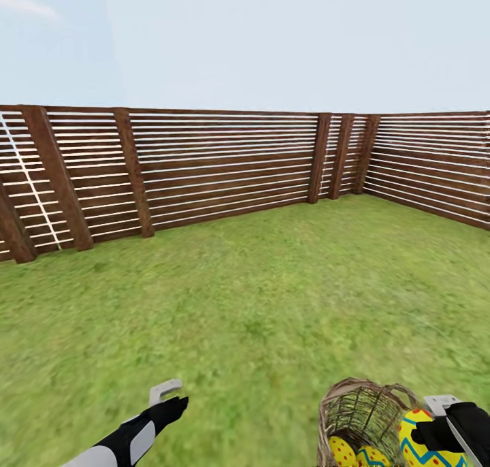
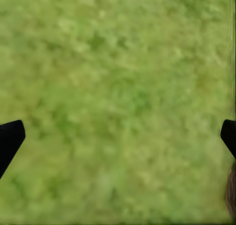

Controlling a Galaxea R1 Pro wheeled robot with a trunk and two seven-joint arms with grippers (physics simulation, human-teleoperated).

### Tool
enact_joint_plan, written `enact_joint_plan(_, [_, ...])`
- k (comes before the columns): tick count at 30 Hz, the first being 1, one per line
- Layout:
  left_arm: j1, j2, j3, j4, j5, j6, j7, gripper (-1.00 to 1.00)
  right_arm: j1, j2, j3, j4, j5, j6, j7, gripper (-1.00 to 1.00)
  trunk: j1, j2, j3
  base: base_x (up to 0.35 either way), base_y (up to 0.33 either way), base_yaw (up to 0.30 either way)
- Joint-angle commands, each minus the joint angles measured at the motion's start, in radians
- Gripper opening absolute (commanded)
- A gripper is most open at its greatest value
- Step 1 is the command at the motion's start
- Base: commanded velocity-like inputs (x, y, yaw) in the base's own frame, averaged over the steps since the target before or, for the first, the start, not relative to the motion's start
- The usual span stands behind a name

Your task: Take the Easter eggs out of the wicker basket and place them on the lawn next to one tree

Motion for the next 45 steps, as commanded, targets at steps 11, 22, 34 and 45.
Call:
enact_joint_plan(11, [0.000,-0.001,0.008,0.001,0.003,-0.002,-0.005,1.00,0.000,0.000,-0.003,-0.001,0.007,0.004,0.007,-1.00,-0.042,0.077,0.043,0.000,0.000,-0.271])
enact_joint_plan(22, [0.000,-0.004,0.008,0.002,0.002,-0.002,-0.005,1.00,0.000,0.001,-0.003,-0.002,0.008,0.004,0.006,-1.00,-0.085,0.154,0.089,0.000,0.000,-0.268])
enact_joint_plan(34, [0.000,-0.005,0.008,0.001,0.002,-0.002,-0.005,1.00,0.000,-0.001,-0.006,-0.002,0.007,0.003,0.006,-1.00,-0.131,0.238,0.139,0.000,0.000,-0.260])
enact_joint_plan(45, [0.000,-0.007,0.008,0.002,0.002,0.000,-0.004,1.00,0.000,-0.002,-0.006,-0.002,0.007,0.002,0.006,-1.00,-0.173,0.315,0.186,0.000,0.000,-0.256])
